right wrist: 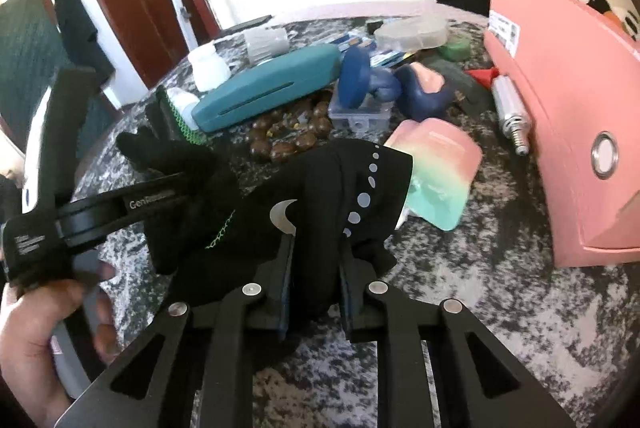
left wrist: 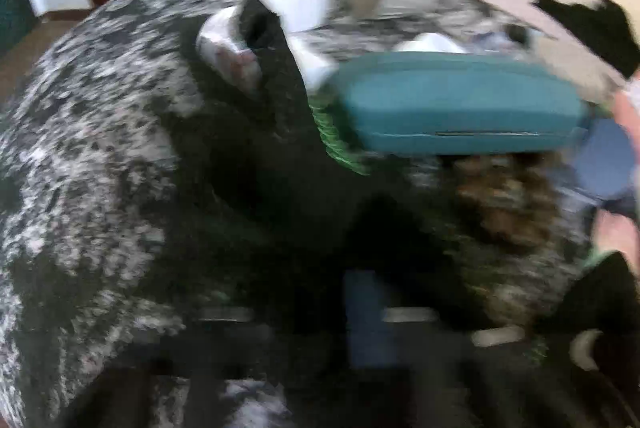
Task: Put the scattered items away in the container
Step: 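Carry the black gloves into the pink box and open the right gripper, then grasp the teal glasses case with the left gripper while the right grasps the blue figurine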
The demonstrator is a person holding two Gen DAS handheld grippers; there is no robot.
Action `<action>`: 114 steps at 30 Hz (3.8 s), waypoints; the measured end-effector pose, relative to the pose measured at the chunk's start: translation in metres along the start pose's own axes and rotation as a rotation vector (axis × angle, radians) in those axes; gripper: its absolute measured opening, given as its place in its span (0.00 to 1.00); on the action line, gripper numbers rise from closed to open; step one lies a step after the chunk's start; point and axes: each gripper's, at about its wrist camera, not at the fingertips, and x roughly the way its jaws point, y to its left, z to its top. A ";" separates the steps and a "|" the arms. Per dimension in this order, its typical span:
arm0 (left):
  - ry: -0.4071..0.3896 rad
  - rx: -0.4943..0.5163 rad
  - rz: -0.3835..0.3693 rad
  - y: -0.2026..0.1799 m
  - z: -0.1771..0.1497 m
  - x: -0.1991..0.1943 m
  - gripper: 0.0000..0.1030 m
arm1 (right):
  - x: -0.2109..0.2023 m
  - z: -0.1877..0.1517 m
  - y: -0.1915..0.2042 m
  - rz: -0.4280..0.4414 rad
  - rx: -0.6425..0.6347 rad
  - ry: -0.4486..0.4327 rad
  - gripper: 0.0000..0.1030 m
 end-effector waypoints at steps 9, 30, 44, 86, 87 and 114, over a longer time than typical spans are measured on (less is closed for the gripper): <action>-0.266 0.029 -0.083 -0.017 -0.007 -0.106 0.12 | -0.061 -0.001 0.015 -0.043 -0.076 -0.177 0.19; -0.647 0.383 -0.380 -0.242 0.025 -0.259 0.17 | -0.366 0.072 -0.118 -0.372 0.164 -0.966 0.17; -0.423 0.477 -0.338 -0.294 0.021 -0.169 0.91 | -0.248 0.084 -0.294 -0.300 0.343 -0.403 0.83; -0.316 0.150 -0.011 0.007 0.012 -0.130 0.95 | -0.277 0.080 -0.179 -0.270 0.428 -0.573 0.96; -0.303 0.150 -0.008 0.009 0.014 -0.124 0.95 | -0.257 0.072 -0.165 -0.178 0.406 -0.565 0.98; -0.190 0.806 -0.048 -0.099 0.046 0.039 0.95 | 0.011 0.081 -0.072 -0.071 0.072 -0.103 0.84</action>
